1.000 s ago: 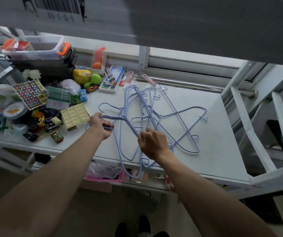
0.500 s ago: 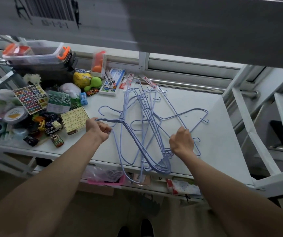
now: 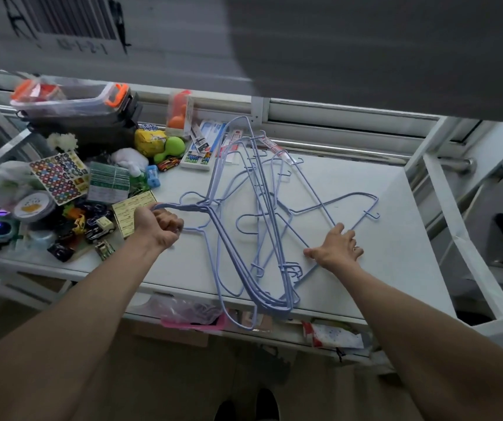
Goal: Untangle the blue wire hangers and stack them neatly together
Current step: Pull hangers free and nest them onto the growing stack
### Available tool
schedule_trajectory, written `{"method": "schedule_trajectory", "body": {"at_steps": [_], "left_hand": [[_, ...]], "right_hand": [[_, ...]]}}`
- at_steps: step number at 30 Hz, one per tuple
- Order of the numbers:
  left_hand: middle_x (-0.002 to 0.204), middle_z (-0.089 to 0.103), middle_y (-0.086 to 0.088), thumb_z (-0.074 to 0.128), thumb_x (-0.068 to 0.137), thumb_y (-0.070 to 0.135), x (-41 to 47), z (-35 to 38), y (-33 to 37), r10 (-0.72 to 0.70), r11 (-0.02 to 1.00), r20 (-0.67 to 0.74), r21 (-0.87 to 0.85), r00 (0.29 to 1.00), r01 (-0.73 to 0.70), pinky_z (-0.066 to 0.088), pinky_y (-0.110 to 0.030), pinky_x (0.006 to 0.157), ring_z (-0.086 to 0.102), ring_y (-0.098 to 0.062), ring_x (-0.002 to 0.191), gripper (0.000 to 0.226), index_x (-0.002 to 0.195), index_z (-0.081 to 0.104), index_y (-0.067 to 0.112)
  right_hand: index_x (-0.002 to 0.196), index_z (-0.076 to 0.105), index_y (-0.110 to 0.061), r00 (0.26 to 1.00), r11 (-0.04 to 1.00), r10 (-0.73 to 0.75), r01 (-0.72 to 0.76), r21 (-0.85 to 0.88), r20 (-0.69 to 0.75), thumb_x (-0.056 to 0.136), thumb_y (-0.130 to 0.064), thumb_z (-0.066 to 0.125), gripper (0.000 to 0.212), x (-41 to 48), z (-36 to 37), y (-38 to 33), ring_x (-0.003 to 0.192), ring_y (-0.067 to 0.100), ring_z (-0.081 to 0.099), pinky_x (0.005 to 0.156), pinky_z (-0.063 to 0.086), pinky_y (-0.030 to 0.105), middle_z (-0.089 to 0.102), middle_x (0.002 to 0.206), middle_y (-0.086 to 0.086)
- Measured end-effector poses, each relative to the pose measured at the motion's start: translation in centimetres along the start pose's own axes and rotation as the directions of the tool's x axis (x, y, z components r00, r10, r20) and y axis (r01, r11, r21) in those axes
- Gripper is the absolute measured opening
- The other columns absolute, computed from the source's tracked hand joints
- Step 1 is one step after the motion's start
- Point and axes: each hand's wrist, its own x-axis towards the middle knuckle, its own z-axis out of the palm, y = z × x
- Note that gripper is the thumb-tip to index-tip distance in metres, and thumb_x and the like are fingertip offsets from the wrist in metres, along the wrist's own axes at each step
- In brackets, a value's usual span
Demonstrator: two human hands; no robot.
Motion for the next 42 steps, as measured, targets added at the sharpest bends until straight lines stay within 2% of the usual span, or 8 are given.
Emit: {"method": "schedule_trajectory", "body": {"at_steps": [5,7,14,25,30,33,37,42], "left_hand": [[0.031,0.014,0.005,0.024,0.096,0.014,0.2,0.5,0.2,-0.003,1.000,-0.019,-0.002,1.000,0.003,0.010,-0.013,0.039,0.011,-0.012,0.023,0.061,0.035,0.024,0.019],[0.031,0.014,0.005,0.024,0.095,0.014,0.2,0.5,-0.1,-0.010,1.000,-0.030,0.007,1.000,0.010,0.010,-0.012,0.039,0.011,-0.012,0.023,0.060,0.035,0.023,0.019],[0.030,0.014,0.005,0.024,0.094,0.015,0.1,0.5,-1.3,-0.040,0.999,-0.008,0.009,0.999,0.040,0.010,-0.014,0.038,0.011,-0.012,0.023,0.062,0.033,0.023,0.019],[0.031,0.014,0.005,0.022,0.094,0.013,-0.1,0.9,-2.1,-0.052,0.999,-0.017,0.011,0.999,0.052,0.012,-0.012,0.038,0.012,-0.012,0.023,0.061,0.033,0.024,0.019],[0.031,0.013,0.005,0.020,0.094,0.013,-0.2,0.4,-2.3,-0.056,0.998,-0.074,0.019,0.996,0.057,0.011,-0.013,0.039,0.011,-0.013,0.024,0.046,0.049,0.021,0.022],[0.032,0.013,0.005,0.023,0.093,0.012,-0.3,0.4,-2.5,-0.043,0.999,-0.130,0.024,0.991,0.047,0.013,-0.011,0.040,0.010,-0.014,0.025,0.040,0.055,0.019,0.023],[0.031,0.014,0.005,0.029,0.095,0.019,-0.6,0.8,-2.9,-0.054,0.998,-0.174,0.024,0.983,0.059,0.012,-0.012,0.039,0.010,-0.015,0.025,0.045,0.051,0.019,0.022],[0.031,0.017,0.003,0.027,0.100,0.026,-0.5,0.9,-3.3,-0.042,0.998,-0.138,0.048,0.990,0.049,0.015,-0.024,0.045,0.015,-0.014,0.024,0.045,0.056,0.020,0.020]], "right_hand": [[0.134,0.030,-0.002,0.999,0.999,0.019,-0.021,0.044,0.050,0.065,-0.047,0.082,0.097,-0.2,-1.0,-0.1,0.127,0.039,0.033,0.102,0.034,0.050,0.029,0.135,0.024],[0.132,0.030,0.000,0.999,0.996,0.006,-0.011,0.091,0.054,0.066,-0.045,0.083,0.096,-0.2,-1.5,-0.1,0.124,0.040,0.039,0.101,0.037,0.050,0.027,0.134,0.024],[0.123,0.036,0.003,0.996,0.989,0.019,-0.007,0.146,-0.082,0.064,-0.042,0.087,0.090,-0.2,-2.0,1.3,0.106,0.042,0.053,0.087,0.048,0.047,0.032,0.124,0.022],[0.119,0.040,0.003,0.928,0.948,0.265,-0.201,0.247,-0.263,0.065,-0.038,0.087,0.082,0.0,-3.4,3.0,0.093,0.036,0.055,0.073,0.047,0.043,0.035,0.124,0.024],[0.120,0.039,0.002,0.910,0.897,0.333,-0.225,0.380,-0.246,0.068,-0.040,0.085,0.081,0.2,-3.8,1.4,0.097,0.034,0.056,0.071,0.046,0.040,0.035,0.124,0.021],[0.123,0.039,0.004,0.951,0.903,0.240,-0.145,0.404,-0.195,0.070,-0.045,0.082,0.084,-0.1,-3.7,0.2,0.102,0.041,0.058,0.071,0.042,0.037,0.034,0.127,0.022],[0.124,0.042,0.002,0.989,0.950,-0.013,0.058,0.306,-0.147,0.067,-0.062,0.076,0.092,-1.0,-3.3,-1.6,0.103,0.043,0.059,0.085,0.050,0.042,0.035,0.131,0.022],[0.122,0.044,0.000,0.929,0.903,-0.354,0.369,0.221,-0.107,0.064,-0.066,0.075,0.093,-3.1,-2.1,-3.6,0.103,0.040,0.058,0.086,0.050,0.042,0.039,0.127,0.019]]}}
